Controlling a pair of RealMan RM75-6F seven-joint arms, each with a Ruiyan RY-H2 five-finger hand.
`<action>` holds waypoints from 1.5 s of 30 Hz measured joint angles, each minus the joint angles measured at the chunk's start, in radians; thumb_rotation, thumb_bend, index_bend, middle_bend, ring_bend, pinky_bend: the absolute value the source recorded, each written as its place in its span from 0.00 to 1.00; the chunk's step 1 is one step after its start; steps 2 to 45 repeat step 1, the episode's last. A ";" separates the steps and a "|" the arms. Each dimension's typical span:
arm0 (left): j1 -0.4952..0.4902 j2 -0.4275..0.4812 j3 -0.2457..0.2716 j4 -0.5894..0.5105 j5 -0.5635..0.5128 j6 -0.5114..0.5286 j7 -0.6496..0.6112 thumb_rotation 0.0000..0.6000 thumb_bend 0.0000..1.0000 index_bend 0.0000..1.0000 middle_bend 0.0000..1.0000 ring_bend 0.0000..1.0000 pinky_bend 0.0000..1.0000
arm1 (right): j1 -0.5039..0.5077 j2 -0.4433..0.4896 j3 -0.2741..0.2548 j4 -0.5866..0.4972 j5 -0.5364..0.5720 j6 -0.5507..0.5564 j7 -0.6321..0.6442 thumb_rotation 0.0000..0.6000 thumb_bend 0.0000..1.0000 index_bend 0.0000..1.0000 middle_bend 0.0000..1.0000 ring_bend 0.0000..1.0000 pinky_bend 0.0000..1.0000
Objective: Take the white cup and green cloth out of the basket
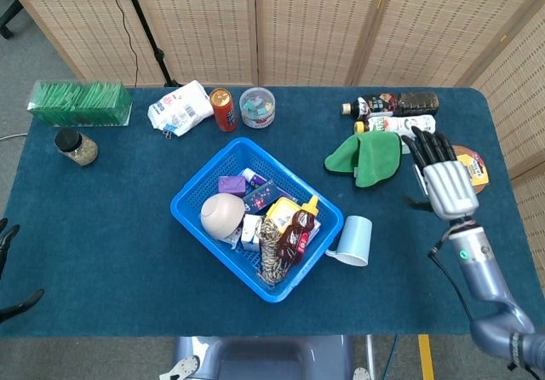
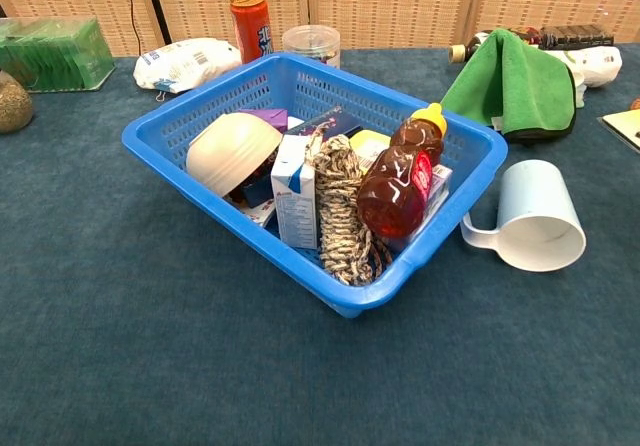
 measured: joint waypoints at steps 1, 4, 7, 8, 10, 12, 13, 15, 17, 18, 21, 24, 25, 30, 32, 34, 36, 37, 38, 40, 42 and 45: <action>0.005 -0.005 0.000 0.008 -0.006 0.005 -0.006 1.00 0.00 0.00 0.00 0.00 0.00 | -0.032 0.004 -0.026 0.002 -0.052 0.057 0.003 1.00 0.00 0.00 0.00 0.00 0.00; 0.005 -0.005 0.000 0.008 -0.006 0.005 -0.006 1.00 0.00 0.00 0.00 0.00 0.00 | -0.032 0.004 -0.026 0.002 -0.052 0.057 0.003 1.00 0.00 0.00 0.00 0.00 0.00; 0.005 -0.005 0.000 0.008 -0.006 0.005 -0.006 1.00 0.00 0.00 0.00 0.00 0.00 | -0.032 0.004 -0.026 0.002 -0.052 0.057 0.003 1.00 0.00 0.00 0.00 0.00 0.00; 0.005 -0.005 0.000 0.008 -0.006 0.005 -0.006 1.00 0.00 0.00 0.00 0.00 0.00 | -0.032 0.004 -0.026 0.002 -0.052 0.057 0.003 1.00 0.00 0.00 0.00 0.00 0.00; 0.005 -0.005 0.000 0.008 -0.006 0.005 -0.006 1.00 0.00 0.00 0.00 0.00 0.00 | -0.032 0.004 -0.026 0.002 -0.052 0.057 0.003 1.00 0.00 0.00 0.00 0.00 0.00; 0.005 -0.005 0.000 0.008 -0.006 0.005 -0.006 1.00 0.00 0.00 0.00 0.00 0.00 | -0.032 0.004 -0.026 0.002 -0.052 0.057 0.003 1.00 0.00 0.00 0.00 0.00 0.00; 0.005 -0.005 0.000 0.008 -0.006 0.005 -0.006 1.00 0.00 0.00 0.00 0.00 0.00 | -0.032 0.004 -0.026 0.002 -0.052 0.057 0.003 1.00 0.00 0.00 0.00 0.00 0.00; 0.005 -0.005 0.000 0.008 -0.006 0.005 -0.006 1.00 0.00 0.00 0.00 0.00 0.00 | -0.032 0.004 -0.026 0.002 -0.052 0.057 0.003 1.00 0.00 0.00 0.00 0.00 0.00; 0.005 -0.005 0.000 0.008 -0.006 0.005 -0.006 1.00 0.00 0.00 0.00 0.00 0.00 | -0.032 0.004 -0.026 0.002 -0.052 0.057 0.003 1.00 0.00 0.00 0.00 0.00 0.00; 0.005 -0.005 0.000 0.008 -0.006 0.005 -0.006 1.00 0.00 0.00 0.00 0.00 0.00 | -0.032 0.004 -0.026 0.002 -0.052 0.057 0.003 1.00 0.00 0.00 0.00 0.00 0.00; 0.005 -0.005 0.000 0.008 -0.006 0.005 -0.006 1.00 0.00 0.00 0.00 0.00 0.00 | -0.032 0.004 -0.026 0.002 -0.052 0.057 0.003 1.00 0.00 0.00 0.00 0.00 0.00; 0.005 -0.005 0.000 0.008 -0.006 0.005 -0.006 1.00 0.00 0.00 0.00 0.00 0.00 | -0.032 0.004 -0.026 0.002 -0.052 0.057 0.003 1.00 0.00 0.00 0.00 0.00 0.00; 0.005 -0.005 0.000 0.008 -0.006 0.005 -0.006 1.00 0.00 0.00 0.00 0.00 0.00 | -0.032 0.004 -0.026 0.002 -0.052 0.057 0.003 1.00 0.00 0.00 0.00 0.00 0.00; 0.005 -0.005 0.000 0.008 -0.006 0.005 -0.006 1.00 0.00 0.00 0.00 0.00 0.00 | -0.032 0.004 -0.026 0.002 -0.052 0.057 0.003 1.00 0.00 0.00 0.00 0.00 0.00; 0.005 -0.005 0.000 0.008 -0.006 0.005 -0.006 1.00 0.00 0.00 0.00 0.00 0.00 | -0.032 0.004 -0.026 0.002 -0.052 0.057 0.003 1.00 0.00 0.00 0.00 0.00 0.00; 0.005 -0.005 0.000 0.008 -0.006 0.005 -0.006 1.00 0.00 0.00 0.00 0.00 0.00 | -0.032 0.004 -0.026 0.002 -0.052 0.057 0.003 1.00 0.00 0.00 0.00 0.00 0.00; 0.005 -0.005 0.000 0.008 -0.006 0.005 -0.006 1.00 0.00 0.00 0.00 0.00 0.00 | -0.032 0.004 -0.026 0.002 -0.052 0.057 0.003 1.00 0.00 0.00 0.00 0.00 0.00; 0.005 -0.005 0.000 0.008 -0.006 0.005 -0.006 1.00 0.00 0.00 0.00 0.00 0.00 | -0.032 0.004 -0.026 0.002 -0.052 0.057 0.003 1.00 0.00 0.00 0.00 0.00 0.00; 0.005 -0.005 0.000 0.008 -0.006 0.005 -0.006 1.00 0.00 0.00 0.00 0.00 0.00 | -0.032 0.004 -0.026 0.002 -0.052 0.057 0.003 1.00 0.00 0.00 0.00 0.00 0.00; 0.005 -0.005 0.000 0.008 -0.006 0.005 -0.006 1.00 0.00 0.00 0.00 0.00 0.00 | -0.032 0.004 -0.026 0.002 -0.052 0.057 0.003 1.00 0.00 0.00 0.00 0.00 0.00; 0.005 -0.005 0.000 0.008 -0.006 0.005 -0.006 1.00 0.00 0.00 0.00 0.00 0.00 | -0.032 0.004 -0.026 0.002 -0.052 0.057 0.003 1.00 0.00 0.00 0.00 0.00 0.00; 0.005 -0.005 0.000 0.008 -0.006 0.005 -0.006 1.00 0.00 0.00 0.00 0.00 0.00 | -0.032 0.004 -0.026 0.002 -0.052 0.057 0.003 1.00 0.00 0.00 0.00 0.00 0.00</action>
